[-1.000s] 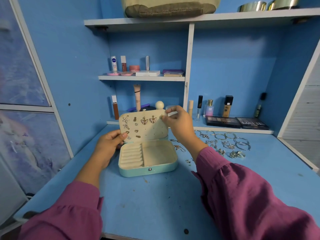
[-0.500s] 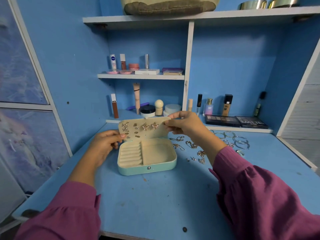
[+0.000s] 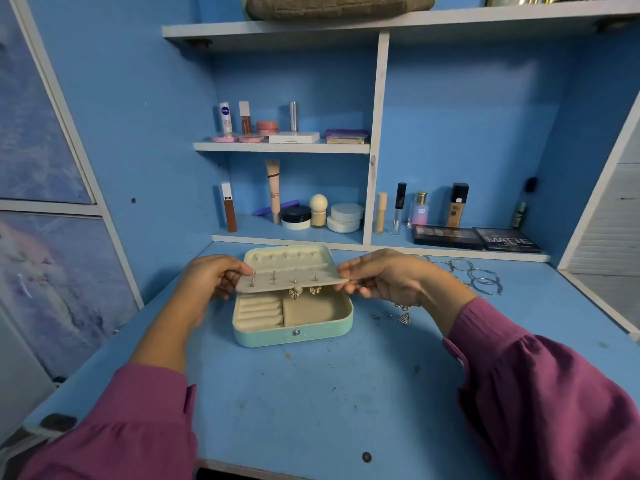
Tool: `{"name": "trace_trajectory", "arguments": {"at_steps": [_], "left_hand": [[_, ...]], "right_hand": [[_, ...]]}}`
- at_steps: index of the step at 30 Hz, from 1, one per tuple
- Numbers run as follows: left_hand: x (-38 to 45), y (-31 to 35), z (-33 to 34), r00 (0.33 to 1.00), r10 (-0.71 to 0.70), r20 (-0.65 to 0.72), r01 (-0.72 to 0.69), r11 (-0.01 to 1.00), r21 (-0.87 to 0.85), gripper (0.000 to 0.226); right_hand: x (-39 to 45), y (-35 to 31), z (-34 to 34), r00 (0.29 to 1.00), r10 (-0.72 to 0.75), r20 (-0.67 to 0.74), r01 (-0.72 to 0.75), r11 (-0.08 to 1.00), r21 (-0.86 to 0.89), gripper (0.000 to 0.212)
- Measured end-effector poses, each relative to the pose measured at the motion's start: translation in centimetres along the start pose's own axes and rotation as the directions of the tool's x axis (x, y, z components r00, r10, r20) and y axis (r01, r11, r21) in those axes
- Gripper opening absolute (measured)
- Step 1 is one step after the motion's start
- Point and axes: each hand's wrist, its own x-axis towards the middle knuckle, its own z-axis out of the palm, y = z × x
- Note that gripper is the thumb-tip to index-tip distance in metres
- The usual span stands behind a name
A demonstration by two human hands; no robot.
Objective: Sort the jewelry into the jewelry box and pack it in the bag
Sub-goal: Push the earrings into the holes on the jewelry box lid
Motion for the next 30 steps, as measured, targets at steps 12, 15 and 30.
{"name": "trace_trajectory", "arguments": {"at_steps": [12,15,30], "left_hand": [[-5.5,3.7,8.7,0.663,0.740,0.115,-0.738,0.620,0.266,0.013],[-6.3,3.2,12.0,0.515,0.755,0.406,-0.845,0.367,0.389,0.016],[-5.9,1.6,15.8,0.482,0.526,0.701,-0.756,-0.154,0.636,0.019]], "right_hand": [[1.7,0.7,-1.0,0.999,-0.032,-0.016,0.032,0.999,0.006,0.018],[2.1,0.9,-1.3,0.997,-0.072,-0.012,0.072,0.997,-0.008,0.020],[2.2,1.3,-1.7,0.996,-0.068,-0.055,0.068,0.998,0.005,0.017]]}}
